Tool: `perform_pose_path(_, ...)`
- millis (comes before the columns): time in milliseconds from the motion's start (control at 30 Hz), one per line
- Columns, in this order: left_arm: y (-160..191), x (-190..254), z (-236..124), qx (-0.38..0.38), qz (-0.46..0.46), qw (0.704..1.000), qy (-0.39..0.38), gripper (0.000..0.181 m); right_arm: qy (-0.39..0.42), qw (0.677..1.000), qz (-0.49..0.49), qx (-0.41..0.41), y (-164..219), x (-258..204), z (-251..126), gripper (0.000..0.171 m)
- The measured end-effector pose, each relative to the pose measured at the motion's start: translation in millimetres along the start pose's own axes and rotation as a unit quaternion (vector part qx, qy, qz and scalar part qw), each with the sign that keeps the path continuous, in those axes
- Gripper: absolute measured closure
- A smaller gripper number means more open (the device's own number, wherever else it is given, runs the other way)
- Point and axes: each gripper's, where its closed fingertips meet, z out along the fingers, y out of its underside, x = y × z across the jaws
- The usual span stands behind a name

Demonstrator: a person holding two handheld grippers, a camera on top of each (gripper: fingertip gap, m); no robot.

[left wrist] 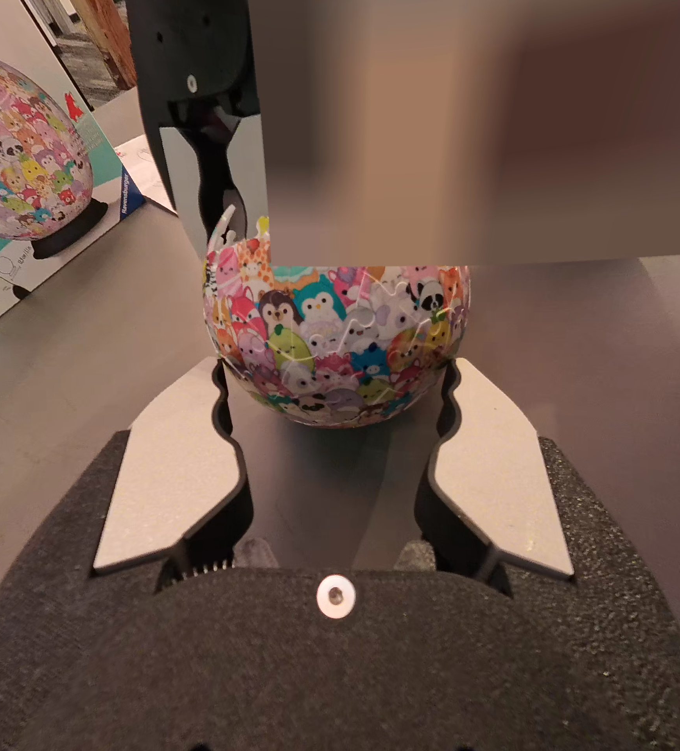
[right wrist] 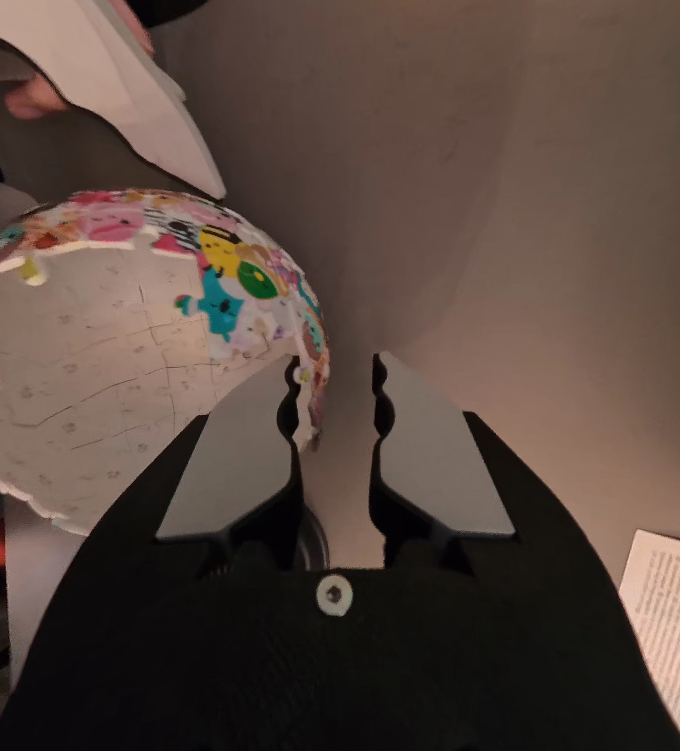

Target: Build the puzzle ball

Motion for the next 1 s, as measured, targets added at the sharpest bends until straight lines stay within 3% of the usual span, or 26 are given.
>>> perform_pose_path(200, -0.8, -0.1, 0.6, 0.000, 0.001, 1.000, 0.001, 0.081, 0.007, 0.999, -0.033, -0.005, -1.8, -2.7, 1.4, 0.163)
perform_pose_path(467, -1.7, 0.0, 1.3, 0.003, 0.002, 1.000, 0.002, 0.083, 0.000, 1.000, -0.006, -0.007, -2.1, -3.4, 3.1, 0.167)
perform_pose_path(867, -0.8, 0.0, 1.5, 0.004, -0.003, 1.000, 0.004, 0.083, 0.004, 1.000, -0.005, -0.007, -2.8, -3.0, 2.5, 0.166)
perform_pose_path(967, -0.3, -0.6, 1.0, 0.004, -0.007, 1.000, 0.004, 0.083, 0.016, 1.000, -0.014, -0.003, -2.0, -0.2, -1.3, 0.145)
perform_pose_path(1000, 0.1, -0.5, 1.0, 0.003, -0.007, 1.000, 0.005, 0.082, 0.014, 1.000, -0.019, 0.000, -2.1, -1.3, -4.0, 0.145)
